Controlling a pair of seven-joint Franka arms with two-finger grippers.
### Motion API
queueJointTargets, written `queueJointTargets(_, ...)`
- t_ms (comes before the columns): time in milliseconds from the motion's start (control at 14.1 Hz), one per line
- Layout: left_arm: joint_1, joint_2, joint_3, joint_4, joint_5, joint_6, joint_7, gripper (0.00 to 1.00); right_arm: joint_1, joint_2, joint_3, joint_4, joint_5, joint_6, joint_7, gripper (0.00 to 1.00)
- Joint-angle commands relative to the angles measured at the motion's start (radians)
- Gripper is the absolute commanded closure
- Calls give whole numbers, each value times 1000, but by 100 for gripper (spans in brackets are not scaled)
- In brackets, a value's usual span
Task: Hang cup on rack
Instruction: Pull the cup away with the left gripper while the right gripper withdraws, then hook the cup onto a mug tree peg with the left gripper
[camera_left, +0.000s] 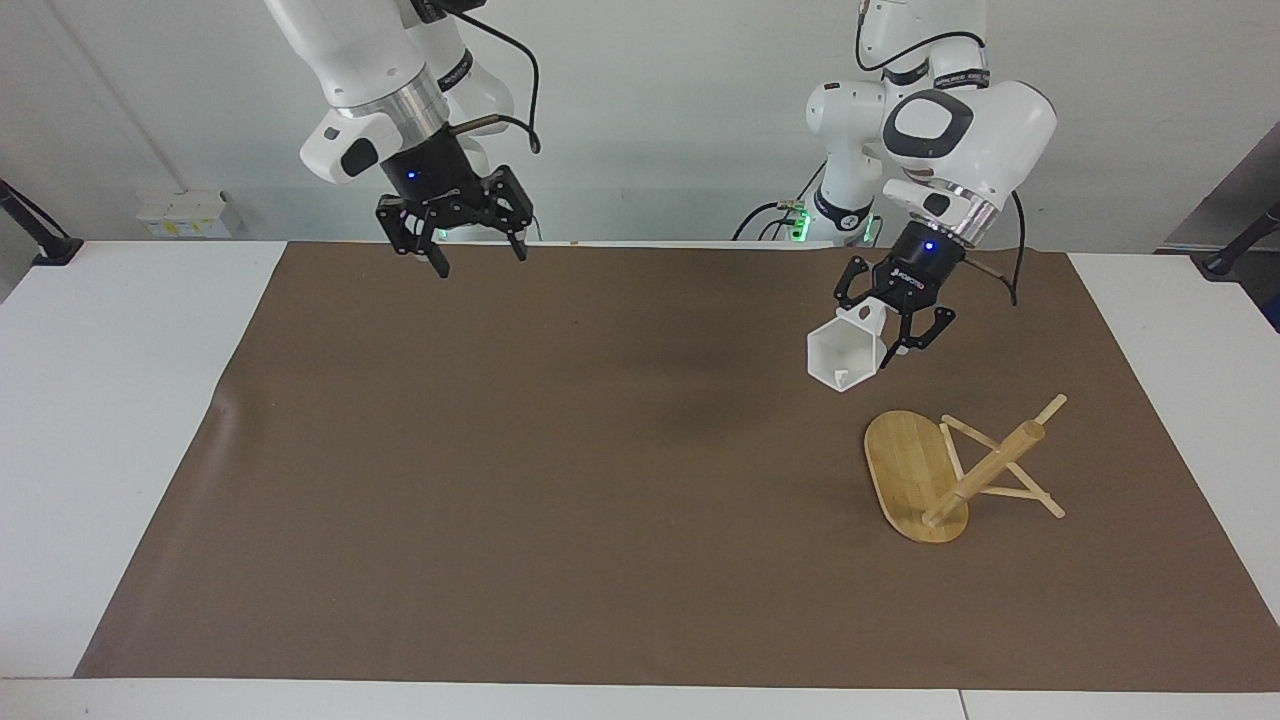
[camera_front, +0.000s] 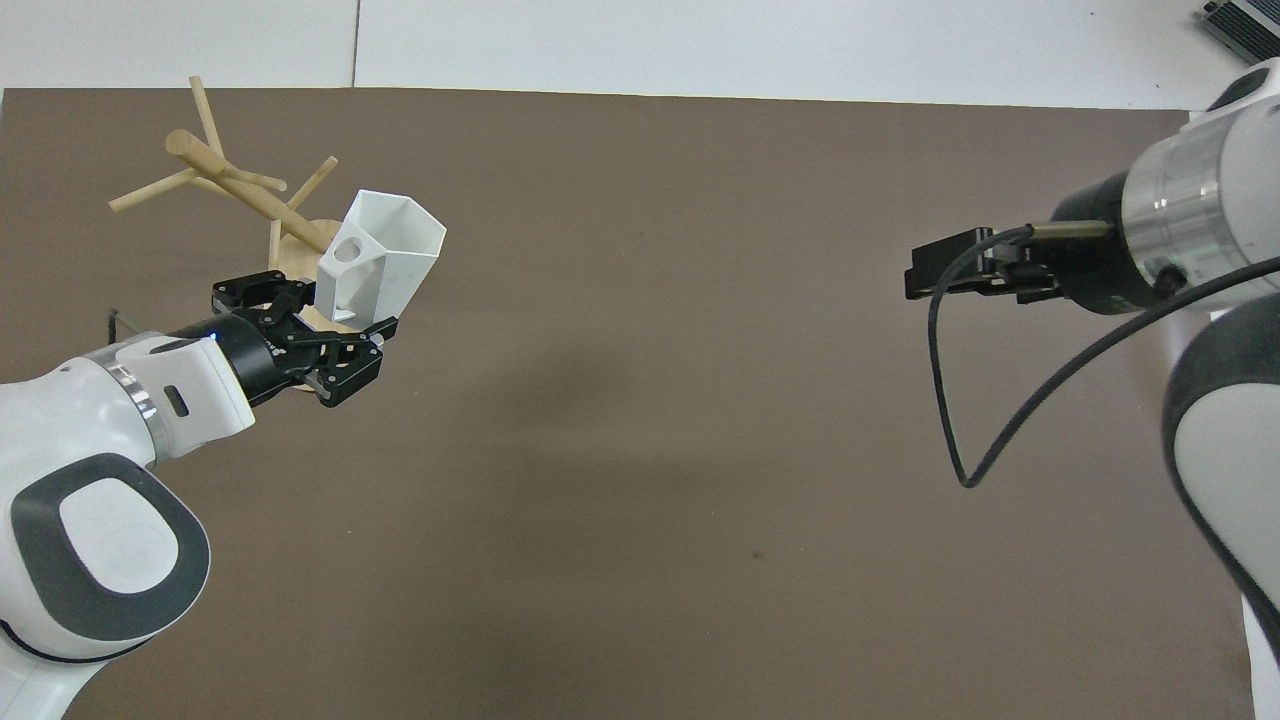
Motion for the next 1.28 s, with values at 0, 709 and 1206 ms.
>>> queueJointTargets(0, -13, 39, 3, 19, -4, 35, -98, 100, -4, -53, -76, -75, -36, 17, 12, 0)
queueJointTargets(709, 29, 186, 12, 132, 50, 75, -137, 100, -4, -132, -229, -238, -197, 33, -91, 0)
queueJointTargets(1206, 62, 227, 15, 178, 157, 63, -260, 100, 7, -148, -157, -258, -180, 17, 82, 0)
